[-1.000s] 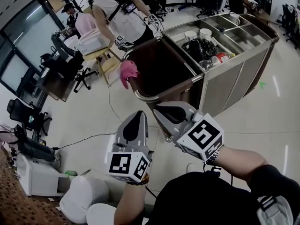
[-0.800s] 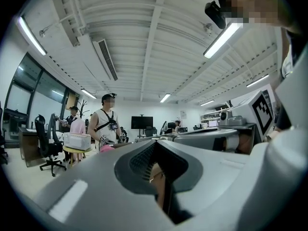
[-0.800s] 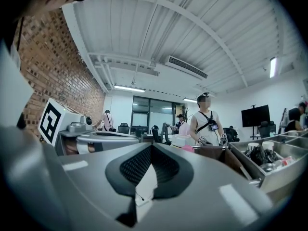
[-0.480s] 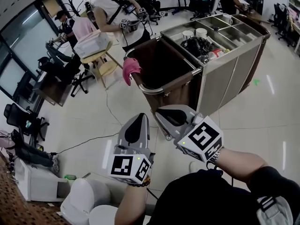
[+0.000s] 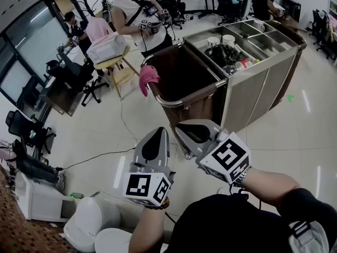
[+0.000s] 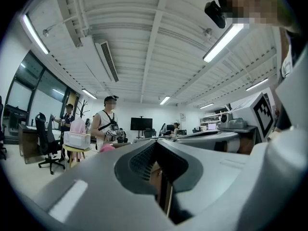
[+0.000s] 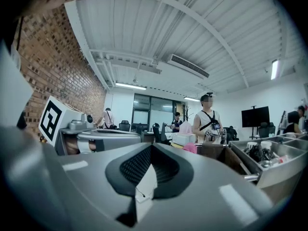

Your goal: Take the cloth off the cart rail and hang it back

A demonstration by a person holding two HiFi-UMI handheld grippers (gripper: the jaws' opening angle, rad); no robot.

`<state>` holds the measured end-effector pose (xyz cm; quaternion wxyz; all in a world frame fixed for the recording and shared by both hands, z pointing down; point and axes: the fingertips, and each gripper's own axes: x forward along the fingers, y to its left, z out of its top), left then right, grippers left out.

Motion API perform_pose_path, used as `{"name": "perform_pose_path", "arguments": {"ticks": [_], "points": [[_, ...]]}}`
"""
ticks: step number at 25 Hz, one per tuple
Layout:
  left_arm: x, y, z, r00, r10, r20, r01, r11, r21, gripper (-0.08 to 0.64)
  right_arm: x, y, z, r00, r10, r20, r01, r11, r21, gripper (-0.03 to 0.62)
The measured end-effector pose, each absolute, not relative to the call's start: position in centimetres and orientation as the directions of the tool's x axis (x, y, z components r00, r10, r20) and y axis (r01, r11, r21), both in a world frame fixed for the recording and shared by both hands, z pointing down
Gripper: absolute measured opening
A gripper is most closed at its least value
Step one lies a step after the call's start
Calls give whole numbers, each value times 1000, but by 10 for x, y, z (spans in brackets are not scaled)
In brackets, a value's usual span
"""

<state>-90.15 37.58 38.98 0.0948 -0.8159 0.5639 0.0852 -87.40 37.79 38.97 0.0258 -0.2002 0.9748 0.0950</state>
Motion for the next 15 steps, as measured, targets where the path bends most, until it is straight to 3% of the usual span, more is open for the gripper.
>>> {"name": "perform_pose_path", "arguments": {"ticks": [12,15], "points": [[-887,362,399,336,-914,-229,-942,-331,-60,3,-858,368,397,-921,-382,-74,-389,914,118,0],[-887,360,401,334,-914,-229,-942,-330,-60,3,-858,363,399,-925,-369,-91,-380,909,173,0]]}}
